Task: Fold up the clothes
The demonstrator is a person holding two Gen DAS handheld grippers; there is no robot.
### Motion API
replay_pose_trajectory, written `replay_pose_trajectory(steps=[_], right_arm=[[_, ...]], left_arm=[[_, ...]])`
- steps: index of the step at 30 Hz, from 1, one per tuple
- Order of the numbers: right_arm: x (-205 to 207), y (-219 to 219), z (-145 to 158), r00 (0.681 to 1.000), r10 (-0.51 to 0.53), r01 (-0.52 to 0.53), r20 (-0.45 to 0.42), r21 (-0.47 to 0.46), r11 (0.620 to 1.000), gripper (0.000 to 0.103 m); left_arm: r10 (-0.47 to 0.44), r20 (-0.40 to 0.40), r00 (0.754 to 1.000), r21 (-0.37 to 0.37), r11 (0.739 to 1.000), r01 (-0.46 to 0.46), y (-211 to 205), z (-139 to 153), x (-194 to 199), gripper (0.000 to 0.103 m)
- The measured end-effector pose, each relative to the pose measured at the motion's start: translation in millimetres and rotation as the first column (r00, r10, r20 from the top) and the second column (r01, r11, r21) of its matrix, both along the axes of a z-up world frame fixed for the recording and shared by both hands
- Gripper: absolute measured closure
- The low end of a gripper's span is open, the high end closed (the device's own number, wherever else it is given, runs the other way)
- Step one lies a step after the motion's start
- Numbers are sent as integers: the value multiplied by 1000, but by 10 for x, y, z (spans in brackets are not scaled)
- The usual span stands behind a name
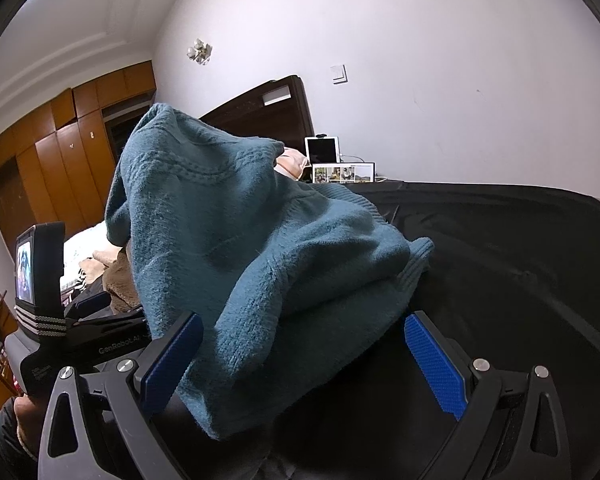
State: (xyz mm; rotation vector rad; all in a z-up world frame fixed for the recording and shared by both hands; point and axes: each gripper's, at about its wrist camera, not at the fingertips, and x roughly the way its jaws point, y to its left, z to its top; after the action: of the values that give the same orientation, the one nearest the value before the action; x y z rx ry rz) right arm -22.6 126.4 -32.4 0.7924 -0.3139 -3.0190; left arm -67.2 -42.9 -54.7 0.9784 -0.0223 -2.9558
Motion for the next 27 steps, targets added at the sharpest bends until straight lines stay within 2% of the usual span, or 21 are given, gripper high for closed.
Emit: replay_pose_trajectory(steps=[8,15,19,27], right_arm=[[-10,1,-20,1000,2,-2,9,-4,1000,1],[-13,-5,-18,1000,-10,10,9,9,1000,1],[-15,-25,-12,999,-48,47,16,55,997,1],[-26,-21,25,997,-69,67,32,56,996,1]], left_arm=[[7,8,1000,-14,1000,-7,148,32,53,0],[12,8,1000,-7,1000,-11,112,34,48,0],[14,1,1000,3,1000,-14,62,29,56,0],[8,-27,1000,13,1000,-8,-31,109,86,0]])
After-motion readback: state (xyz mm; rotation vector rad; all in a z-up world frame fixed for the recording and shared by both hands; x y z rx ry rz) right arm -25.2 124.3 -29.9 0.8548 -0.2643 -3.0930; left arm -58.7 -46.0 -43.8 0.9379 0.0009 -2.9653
